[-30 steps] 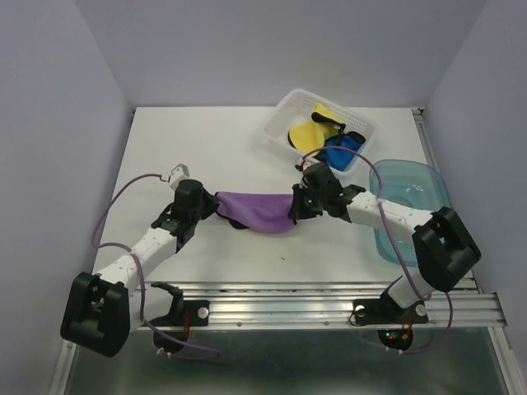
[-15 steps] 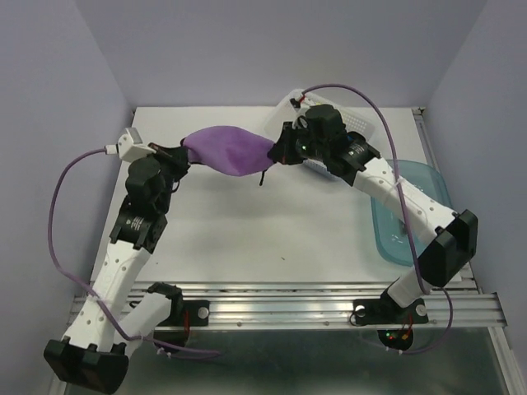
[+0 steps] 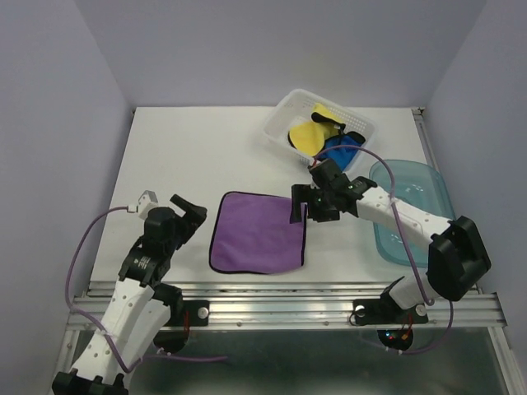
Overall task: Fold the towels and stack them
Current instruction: Flatten out the crumpled towel, then fold the towel
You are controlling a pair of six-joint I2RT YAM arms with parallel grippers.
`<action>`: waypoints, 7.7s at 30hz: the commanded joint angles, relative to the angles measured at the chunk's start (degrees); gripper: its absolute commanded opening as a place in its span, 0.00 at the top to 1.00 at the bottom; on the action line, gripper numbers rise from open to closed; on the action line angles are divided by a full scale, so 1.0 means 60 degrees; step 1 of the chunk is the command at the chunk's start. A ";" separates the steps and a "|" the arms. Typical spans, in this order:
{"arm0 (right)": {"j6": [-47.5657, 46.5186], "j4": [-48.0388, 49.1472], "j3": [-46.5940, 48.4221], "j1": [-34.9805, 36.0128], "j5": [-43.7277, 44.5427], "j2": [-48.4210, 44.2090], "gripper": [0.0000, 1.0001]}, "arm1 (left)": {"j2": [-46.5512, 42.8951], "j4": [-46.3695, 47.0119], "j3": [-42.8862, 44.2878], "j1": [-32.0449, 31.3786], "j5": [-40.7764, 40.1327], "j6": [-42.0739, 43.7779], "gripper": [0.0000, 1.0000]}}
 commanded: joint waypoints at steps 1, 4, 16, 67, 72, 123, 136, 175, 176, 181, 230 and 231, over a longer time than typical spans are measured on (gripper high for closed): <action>-0.0326 0.0494 0.0498 -0.0050 0.0708 -0.0319 0.00 | 0.0032 0.0477 0.0498 -0.0004 -0.0334 0.0071 0.01; -0.0356 0.0728 0.0468 -0.0036 0.1497 -0.0130 0.00 | 0.1199 0.1514 0.0512 -0.0004 -0.0131 0.0509 0.01; 0.0551 0.2047 0.0454 -0.0050 0.4166 0.1042 0.01 | 0.7003 0.3674 0.3029 -0.0136 0.0881 0.3161 0.01; -0.0297 0.2915 -0.0280 0.0609 0.0744 -0.2440 0.94 | 0.1444 0.3673 0.1669 -0.2568 0.2474 0.3264 1.00; 0.0185 0.2781 -0.0454 0.0594 -0.0490 -0.4915 0.94 | -0.0478 0.3673 0.2006 -0.2641 0.3942 0.2900 1.00; 0.0728 0.2253 -0.0981 0.0023 0.1939 -0.0715 0.00 | 0.3563 0.1037 0.0014 0.0259 0.1204 0.0526 0.01; 0.0685 0.1828 -0.0719 0.0037 0.2336 0.0104 0.00 | 0.4133 0.0099 -0.0381 -0.0881 0.1731 -0.0732 0.17; 0.0522 0.2677 -0.1202 0.0784 0.0607 0.1130 0.25 | 0.2875 0.0172 -0.0660 -0.1147 0.0955 -0.1085 1.00; 0.0595 0.2707 -0.1187 0.0785 0.0564 0.1203 0.28 | 0.2861 0.0216 -0.0689 -0.1147 0.0955 -0.1085 1.00; 0.0947 0.2809 -0.1290 0.0829 0.0973 0.1336 0.41 | 0.2875 0.0348 -0.0821 -0.1147 0.1043 -0.1012 1.00; 0.0800 0.1287 -0.0206 0.1151 -0.0990 -0.5534 0.99 | -0.3028 0.0773 0.2518 -0.1162 0.3445 0.0219 1.00; 0.0859 0.1257 -0.0206 0.1151 -0.0903 -0.5578 0.99 | -0.2999 0.0744 0.2519 -0.1162 0.3416 0.0146 1.00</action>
